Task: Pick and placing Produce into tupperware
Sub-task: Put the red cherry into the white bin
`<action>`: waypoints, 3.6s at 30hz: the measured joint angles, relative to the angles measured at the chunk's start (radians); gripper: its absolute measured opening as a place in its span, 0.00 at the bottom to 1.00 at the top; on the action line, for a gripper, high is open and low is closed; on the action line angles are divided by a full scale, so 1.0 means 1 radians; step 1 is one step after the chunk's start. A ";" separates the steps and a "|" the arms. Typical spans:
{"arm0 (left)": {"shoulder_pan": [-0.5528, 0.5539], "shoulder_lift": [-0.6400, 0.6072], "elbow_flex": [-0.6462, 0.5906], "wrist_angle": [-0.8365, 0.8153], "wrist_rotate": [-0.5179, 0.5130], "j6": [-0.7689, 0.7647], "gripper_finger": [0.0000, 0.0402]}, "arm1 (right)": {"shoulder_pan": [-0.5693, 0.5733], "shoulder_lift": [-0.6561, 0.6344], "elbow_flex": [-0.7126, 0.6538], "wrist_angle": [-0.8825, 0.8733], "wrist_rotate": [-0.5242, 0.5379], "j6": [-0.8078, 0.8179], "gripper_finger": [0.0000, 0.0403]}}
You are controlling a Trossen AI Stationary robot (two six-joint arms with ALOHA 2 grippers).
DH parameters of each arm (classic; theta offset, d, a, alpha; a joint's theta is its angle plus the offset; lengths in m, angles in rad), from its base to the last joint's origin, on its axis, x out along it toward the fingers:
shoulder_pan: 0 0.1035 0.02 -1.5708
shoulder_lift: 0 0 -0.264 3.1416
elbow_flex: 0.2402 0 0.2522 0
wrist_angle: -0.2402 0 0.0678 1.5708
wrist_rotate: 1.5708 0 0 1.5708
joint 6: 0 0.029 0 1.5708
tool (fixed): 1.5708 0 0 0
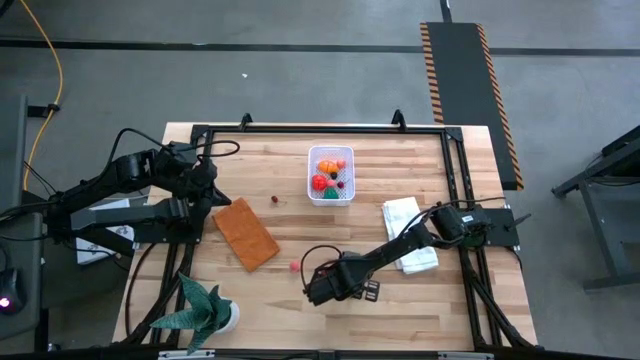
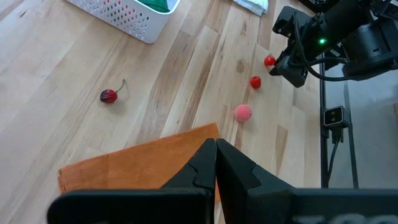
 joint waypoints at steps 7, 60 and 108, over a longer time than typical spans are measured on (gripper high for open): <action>0.000 0.000 0.000 0.000 0.000 0.000 0.00 | 0.000 0.000 0.000 -0.035 -0.028 0.000 0.36; 0.000 0.000 0.000 0.000 0.000 0.000 0.00 | 0.000 -0.002 0.001 -0.056 -0.026 0.011 0.36; 0.000 0.000 0.000 0.000 0.000 0.000 0.00 | -0.001 -0.002 0.408 -0.422 0.172 -0.127 0.23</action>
